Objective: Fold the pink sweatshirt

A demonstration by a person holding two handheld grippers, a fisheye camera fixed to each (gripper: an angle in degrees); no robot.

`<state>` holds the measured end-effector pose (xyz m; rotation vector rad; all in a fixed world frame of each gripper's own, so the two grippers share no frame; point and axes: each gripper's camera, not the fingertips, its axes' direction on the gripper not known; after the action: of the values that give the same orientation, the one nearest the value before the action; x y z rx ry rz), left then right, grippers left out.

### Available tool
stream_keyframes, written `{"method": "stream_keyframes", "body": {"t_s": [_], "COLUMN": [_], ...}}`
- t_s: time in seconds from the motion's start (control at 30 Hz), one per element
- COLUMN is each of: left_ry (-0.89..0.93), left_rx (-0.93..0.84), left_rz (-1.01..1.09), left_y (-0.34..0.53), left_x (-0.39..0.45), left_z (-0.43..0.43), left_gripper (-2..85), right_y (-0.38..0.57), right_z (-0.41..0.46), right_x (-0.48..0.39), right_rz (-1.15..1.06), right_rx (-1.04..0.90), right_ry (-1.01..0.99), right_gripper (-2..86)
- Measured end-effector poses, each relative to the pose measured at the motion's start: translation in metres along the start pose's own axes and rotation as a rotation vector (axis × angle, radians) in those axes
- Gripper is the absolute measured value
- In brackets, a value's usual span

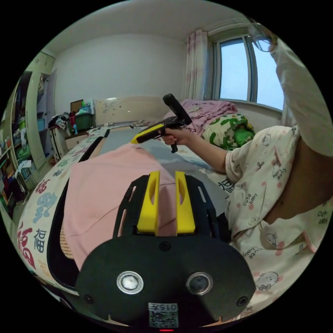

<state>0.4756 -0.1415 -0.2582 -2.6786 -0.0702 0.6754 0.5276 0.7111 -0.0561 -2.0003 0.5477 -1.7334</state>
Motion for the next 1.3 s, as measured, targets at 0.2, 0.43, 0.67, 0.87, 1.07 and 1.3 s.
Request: {"method": "stream_keyframes", "body": {"t_s": [0.2,0.43,0.67,0.87,1.07,1.3], "left_ry": [-0.008,-0.051,-0.049,0.010,-0.009,-0.018], "left_rx": [-0.157,-0.190,-0.142,-0.096,-0.147,-0.132], "left_rz": [-0.081,-0.138,-0.162,-0.132,-0.180,-0.194], "left_y": [-0.022,-0.035,-0.050,-0.060,-0.053,-0.051], "left_x": [-0.009,-0.009,-0.013,-0.006,-0.014,-0.019], "left_z": [0.017,0.010,-0.008,-0.040,-0.023,-0.018], "left_gripper": [6.0,5.7,5.2,0.8,0.2,0.1], "right_y": [0.022,0.036,0.041,0.027,0.022,0.010], "right_z": [-0.009,-0.006,-0.053,-0.112,-0.114,-0.136], "right_x": [0.024,0.018,0.021,-0.007,-0.017,-0.011], "right_rz": [0.031,-0.053,0.001,-0.100,-0.190,-0.153], "right_rx": [0.037,-0.074,0.028,0.067,-0.052,-0.043], "right_ry": [0.002,0.211,0.171,0.039,0.055,0.057], "right_gripper": [-0.9,-0.8,-0.8,-1.0,-1.0,-1.0]}}
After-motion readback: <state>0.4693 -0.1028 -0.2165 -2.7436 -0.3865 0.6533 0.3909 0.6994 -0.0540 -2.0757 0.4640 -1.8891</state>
